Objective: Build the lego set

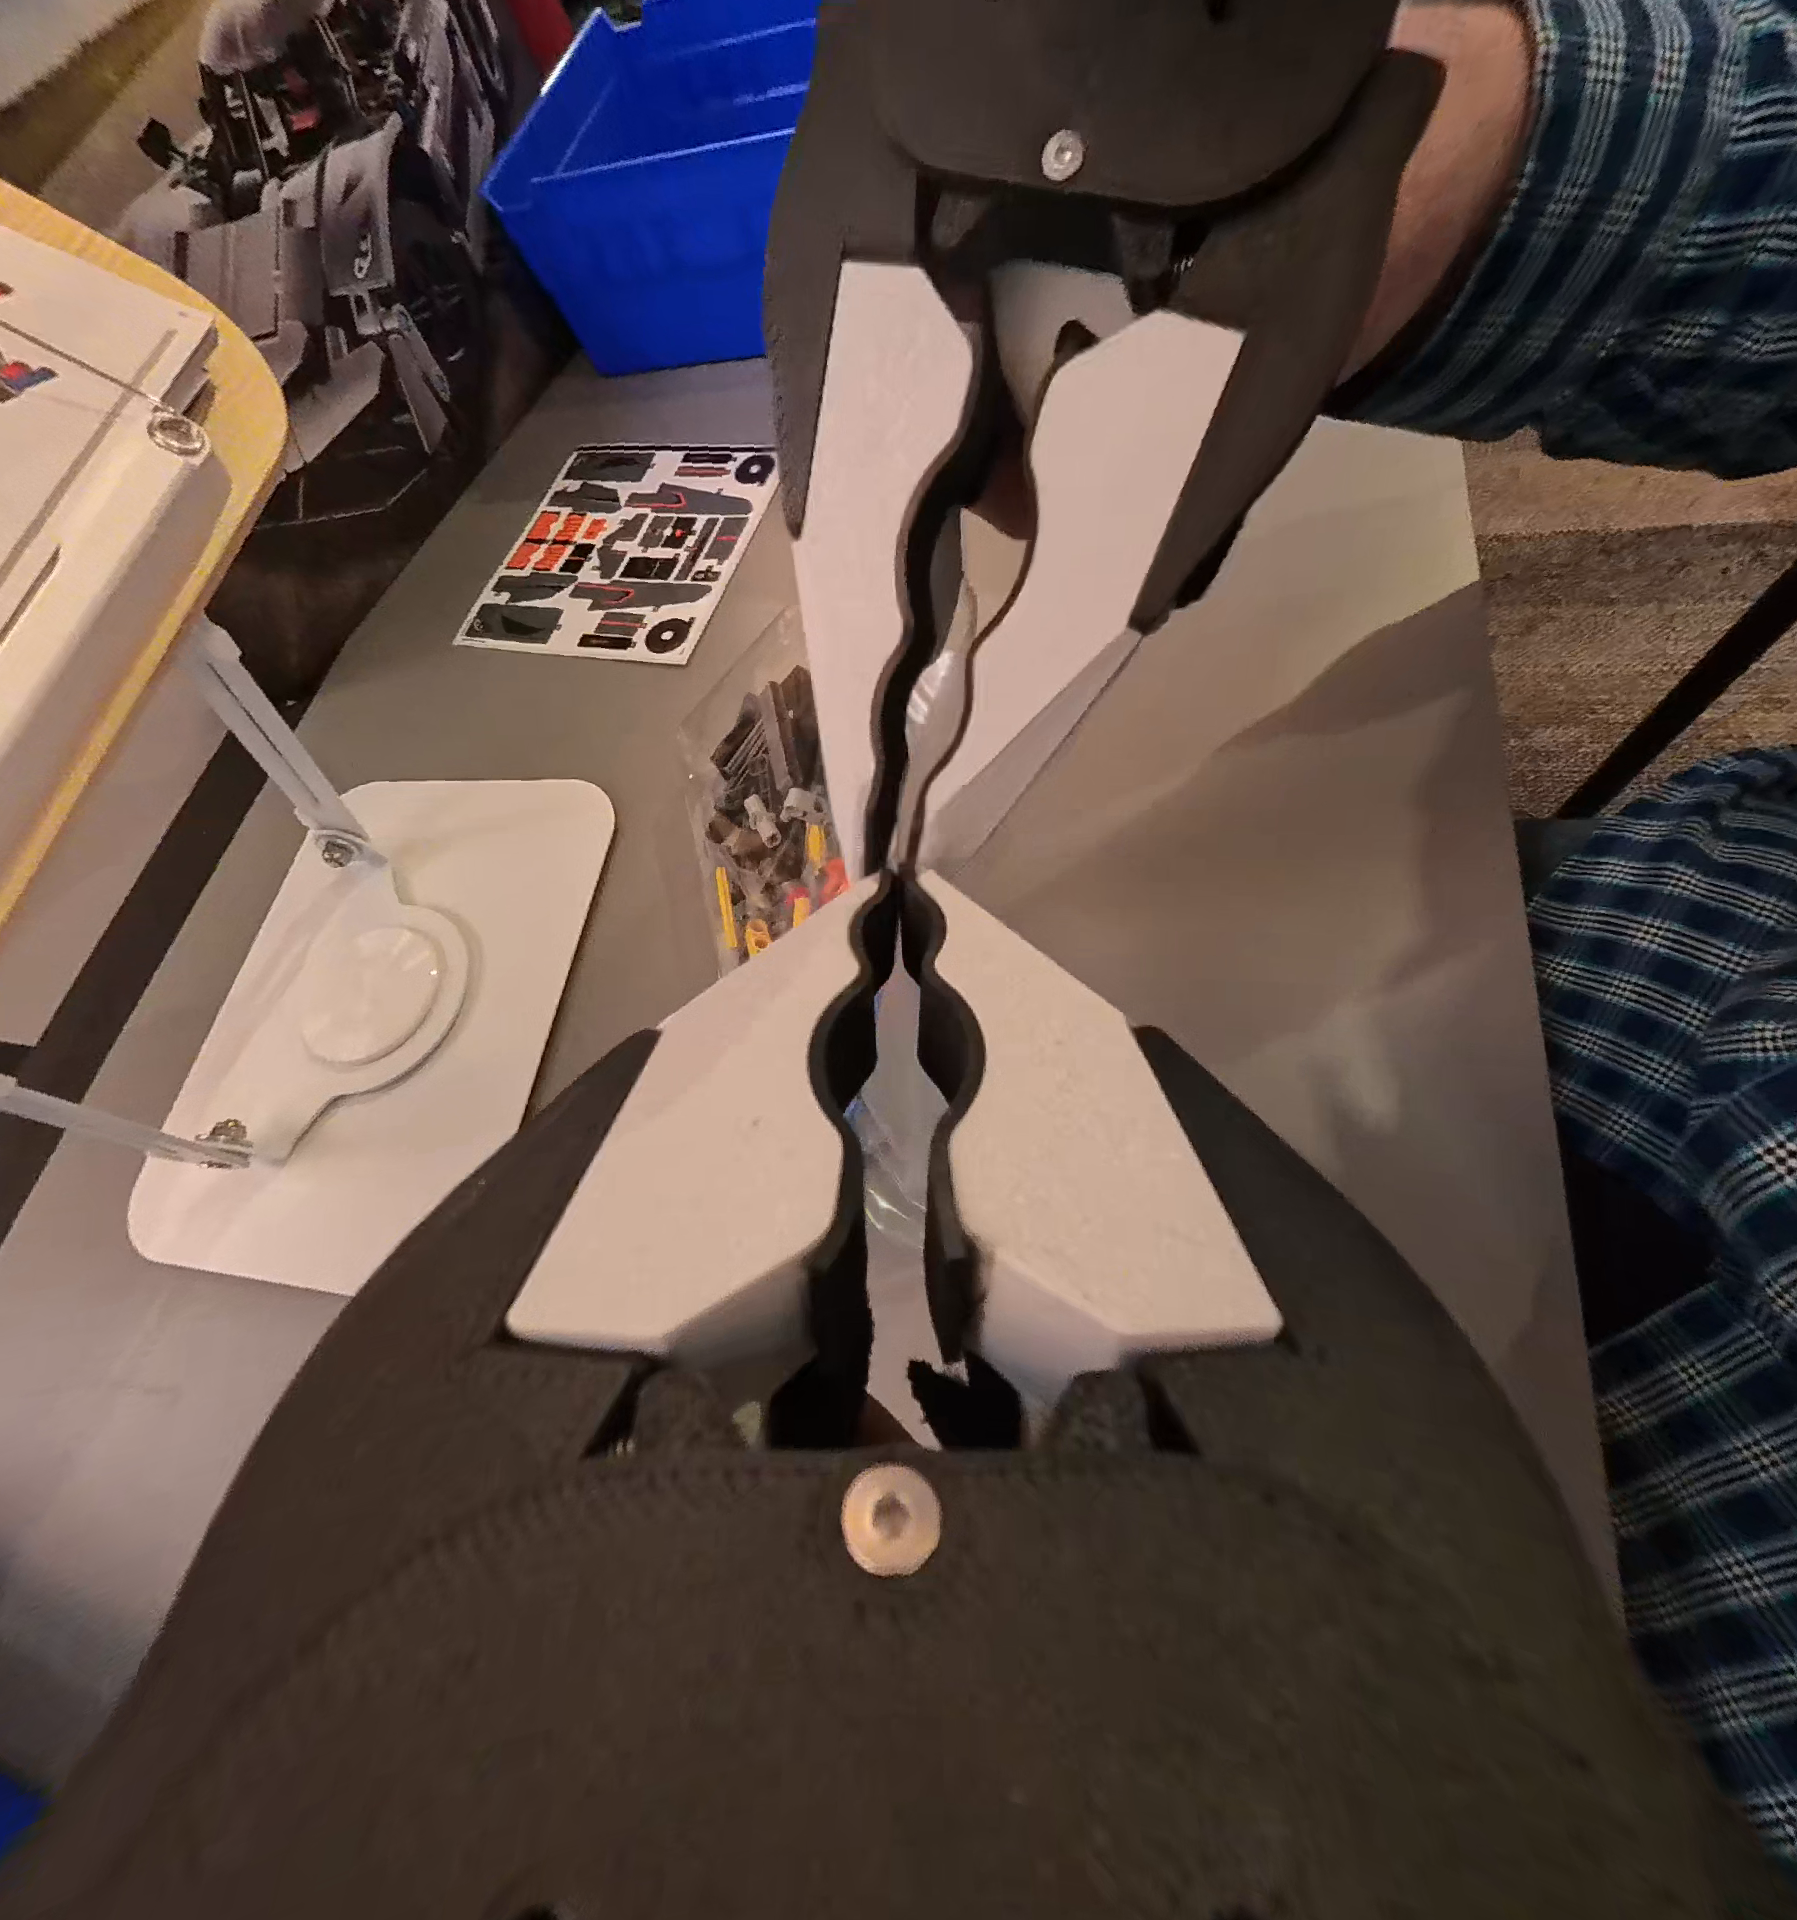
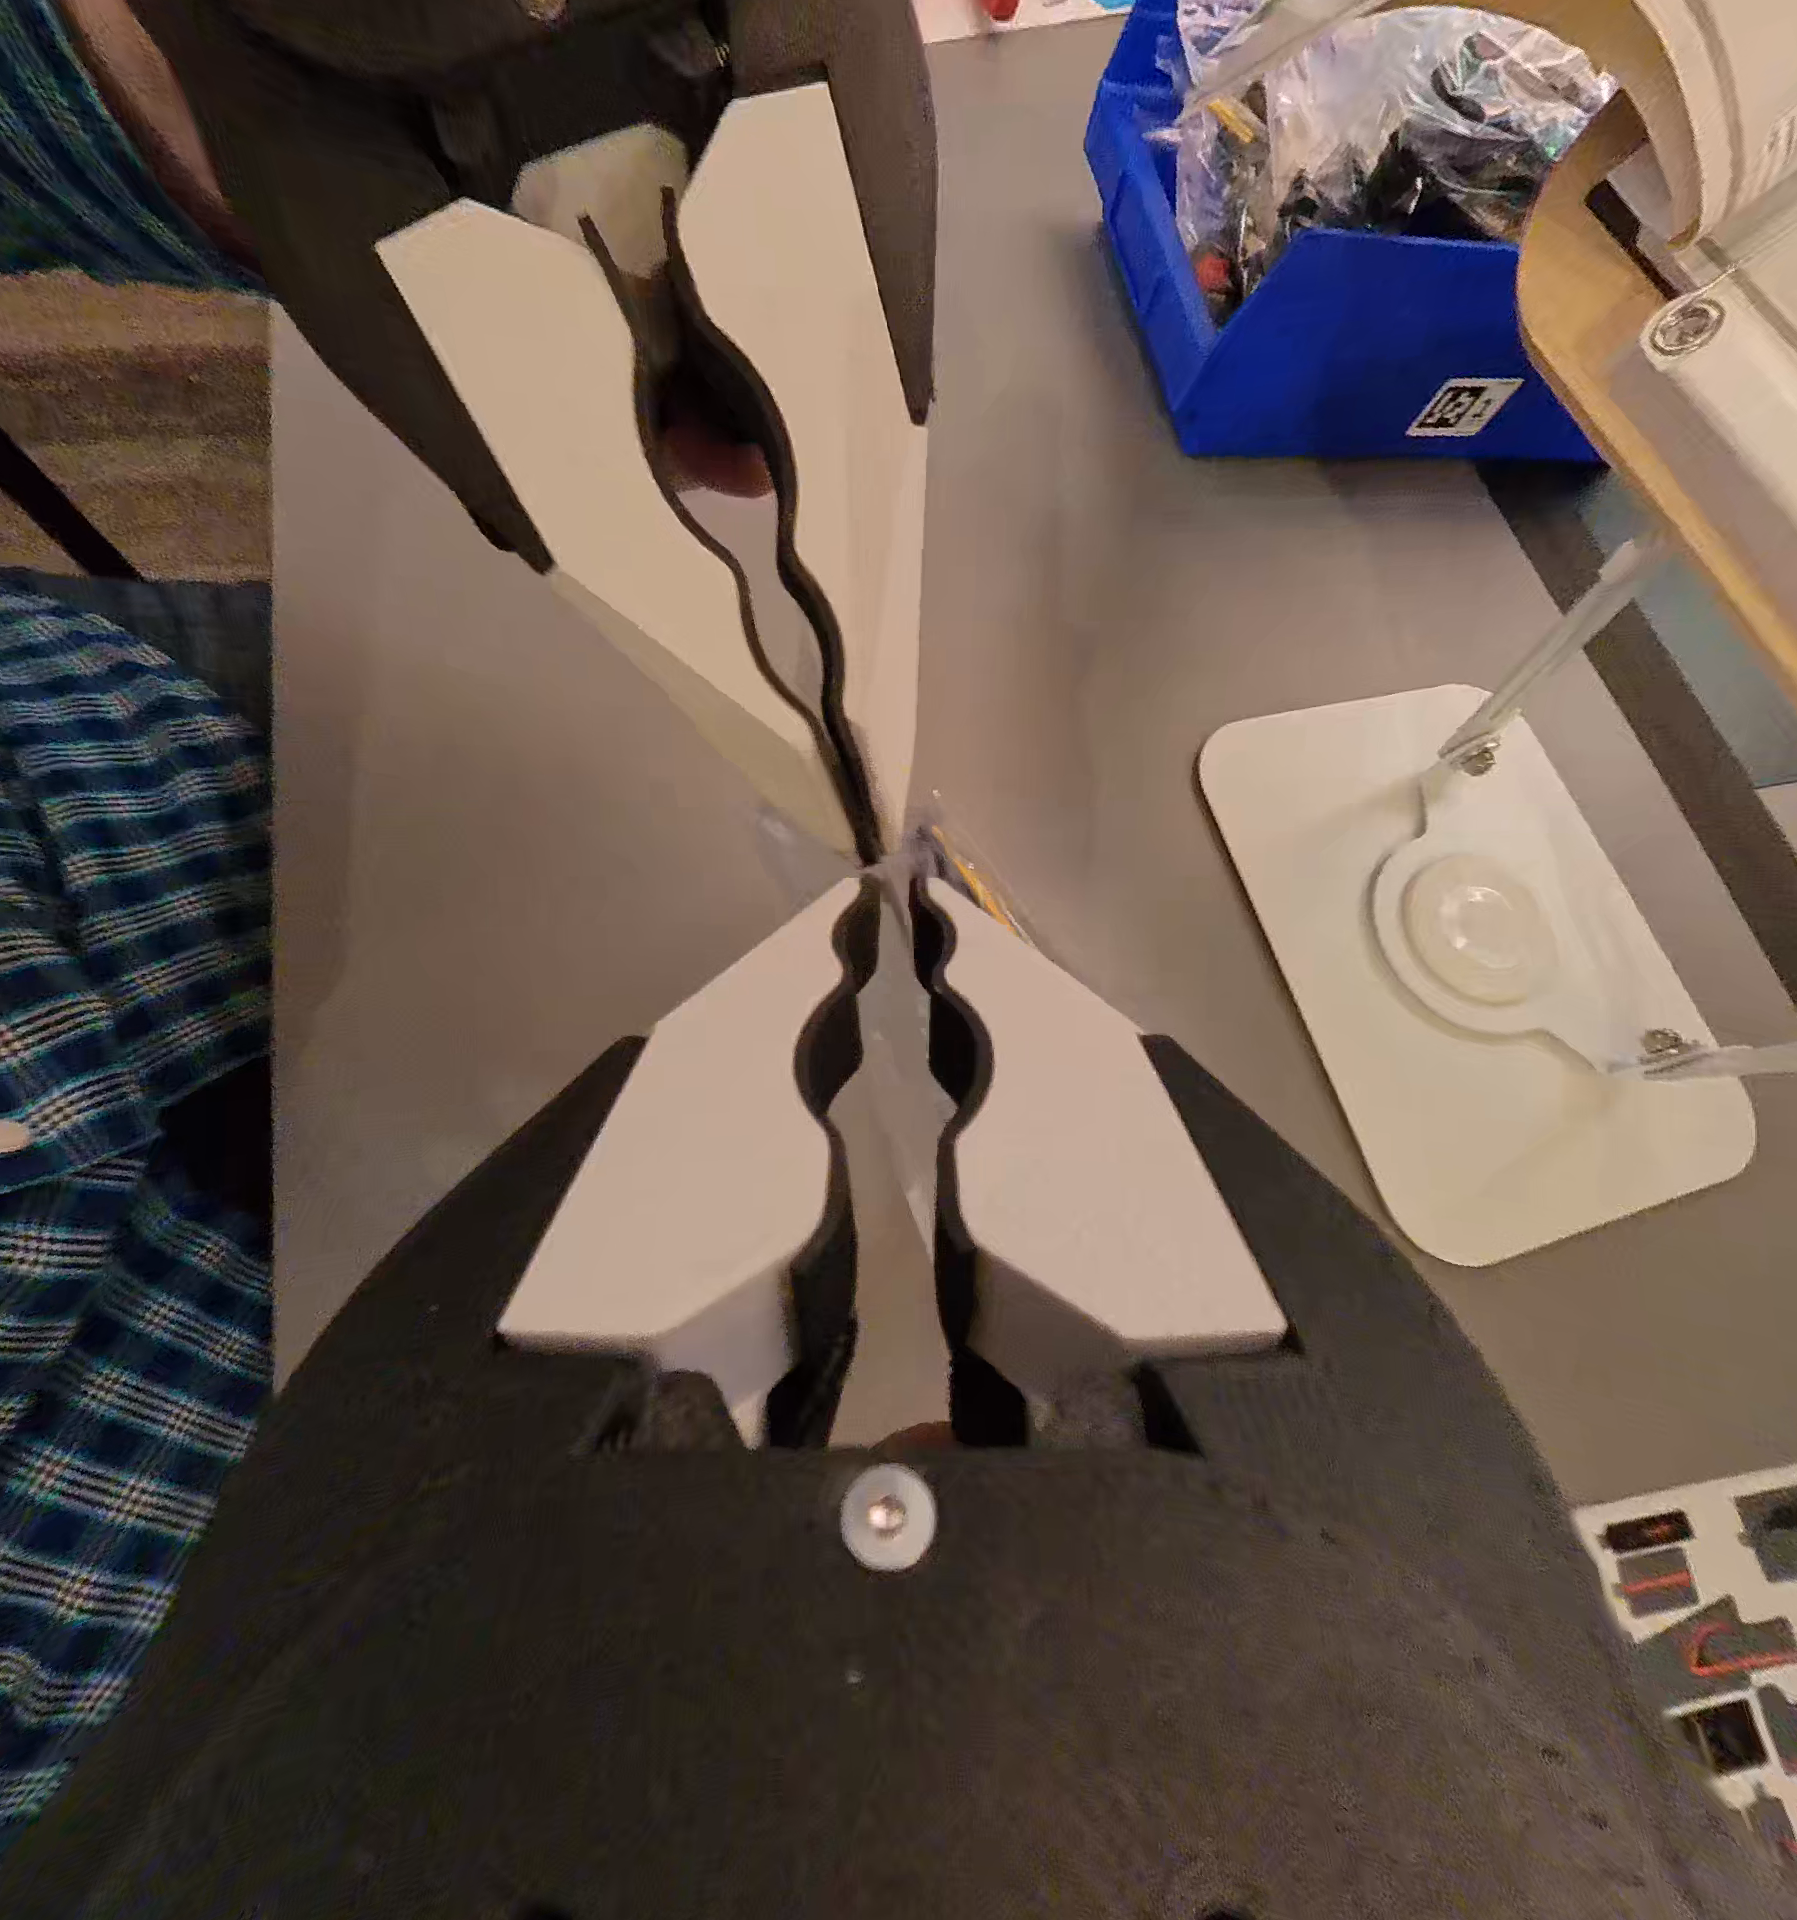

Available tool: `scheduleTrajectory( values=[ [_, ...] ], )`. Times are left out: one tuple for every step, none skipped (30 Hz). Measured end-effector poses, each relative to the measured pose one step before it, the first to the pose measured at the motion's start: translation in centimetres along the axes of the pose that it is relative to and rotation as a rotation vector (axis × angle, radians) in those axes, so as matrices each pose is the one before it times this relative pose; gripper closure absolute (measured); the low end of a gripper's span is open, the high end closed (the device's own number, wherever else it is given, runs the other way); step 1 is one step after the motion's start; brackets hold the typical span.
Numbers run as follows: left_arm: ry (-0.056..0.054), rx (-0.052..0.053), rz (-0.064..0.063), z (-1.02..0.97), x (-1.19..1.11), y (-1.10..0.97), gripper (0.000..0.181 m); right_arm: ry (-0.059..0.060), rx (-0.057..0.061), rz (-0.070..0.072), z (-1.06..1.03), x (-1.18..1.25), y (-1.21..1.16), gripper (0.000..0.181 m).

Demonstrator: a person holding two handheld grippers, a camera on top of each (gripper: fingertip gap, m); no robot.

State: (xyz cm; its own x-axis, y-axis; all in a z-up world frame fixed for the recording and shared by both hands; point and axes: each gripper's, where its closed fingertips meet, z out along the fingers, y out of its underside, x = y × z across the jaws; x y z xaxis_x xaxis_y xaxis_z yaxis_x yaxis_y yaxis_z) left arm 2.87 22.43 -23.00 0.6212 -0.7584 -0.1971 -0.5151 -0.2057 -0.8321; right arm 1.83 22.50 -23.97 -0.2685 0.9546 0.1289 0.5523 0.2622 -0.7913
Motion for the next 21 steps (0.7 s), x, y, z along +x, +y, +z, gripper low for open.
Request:
scheduleTrajectory(
  values=[
    [-0.0005,-0.0046,0.0076,0.004,-0.047,0.025,0.181,-0.004,0.0045,-0.0007,0.027,-0.083,-0.102,0.18],
    [0.0037,-0.0003,0.0058,-0.042,-0.006,-0.002,0.181,-0.0092,0.0066,-0.0054,-0.019,-0.215,-0.101,0.181],
    [0.0114,-0.0013,0.0012,-0.029,0.06,0.005,0.181,0.0091,0.0,-0.0157,-0.001,-0.014,-0.004,0.181],
    [0.0082,-0.0024,0.0016,0.009,0.011,0.015,0.181,0.0083,-0.0042,-0.0126,0.016,-0.04,0.017,0.181],
    [0.0038,0.0003,0.0001,0.028,-0.026,-0.027,0.181,0.0114,-0.0048,-0.0126,0.0,0.047,0.012,0.181],
    [0.0115,0.0009,-0.0057,0.024,0.048,-0.013,0.181,0.0076,-0.0036,-0.0138,-0.015,0.036,0.016,0.181],
    [0.0133,0.0039,-0.0121,-0.01,0.016,-0.061,0.181,0.0055,-0.0008,-0.0133,-0.036,0.012,-0.006,0.181],
    [0.0128,0.011,-0.0178,-0.065,-0.068,-0.149,0.181,0.0118,0.0054,-0.0103,-0.072,0.096,-0.109,0.181],
    [0.0243,0.0087,-0.022,-0.033,0.071,-0.058,0.181,0.0043,0.0002,-0.0125,-0.034,-0.034,-0.041,0.181],
    [0.0197,0.0069,-0.0178,0.015,0.048,0.013,0.181,0.0047,-0.0048,-0.0155,0.003,-0.042,0.025,0.181],
    [0.0051,0.012,-0.0135,0.035,-0.082,-0.032,0.181,0.0133,-0.0039,-0.0119,0.002,0.1,0.026,0.181],
    [0.0137,0.0094,-0.021,0.033,0.003,0.006,0.181,0.0135,-0.001,-0.0168,0.008,0.057,0.016,0.181],
    [0.019,0.0083,-0.0226,-0.015,0.053,0.01,0.181,0.0096,-0.0006,-0.016,0.003,-0.034,0.0,0.181],
    [0.0121,0.0139,-0.0227,-0.05,-0.045,-0.096,0.181,0.0227,0.0058,-0.0225,-0.03,0.09,-0.071,0.181],
    [0.0171,0.0088,-0.0313,-0.025,0.002,-0.064,0.181,0.024,0.0042,-0.0279,-0.04,0.081,-0.057,0.181],
    [0.0241,0.0046,-0.0281,0.011,0.109,0.02,0.181,0.0226,-0.0014,-0.0386,-0.012,-0.02,-0.012,0.181],
    [0.0157,0.0119,-0.0247,-0.008,-0.009,-0.069,0.181,0.0274,-0.0049,-0.0338,-0.036,0.064,-0.011,0.181],
    [0.0219,0.0081,-0.0331,-0.014,0.073,-0.042,0.181,0.0207,-0.0006,-0.0252,-0.049,0.052,-0.044,0.181],
    [0.021,0.0009,-0.0277,0.011,0.077,0.034,0.181,0.011,-0.0001,-0.0225,-0.023,-0.053,-0.005,0.181],
    [0.0069,0.0015,-0.0159,0.032,-0.063,0.003,0.181,0.0198,-0.0064,-0.0236,0.018,0.049,0.053,0.181],
    [0.013,0.0045,-0.0291,0.032,-0.03,-0.025,0.181,0.0209,-0.0089,-0.0218,-0.007,0.072,0.049,0.181]
  ],
)
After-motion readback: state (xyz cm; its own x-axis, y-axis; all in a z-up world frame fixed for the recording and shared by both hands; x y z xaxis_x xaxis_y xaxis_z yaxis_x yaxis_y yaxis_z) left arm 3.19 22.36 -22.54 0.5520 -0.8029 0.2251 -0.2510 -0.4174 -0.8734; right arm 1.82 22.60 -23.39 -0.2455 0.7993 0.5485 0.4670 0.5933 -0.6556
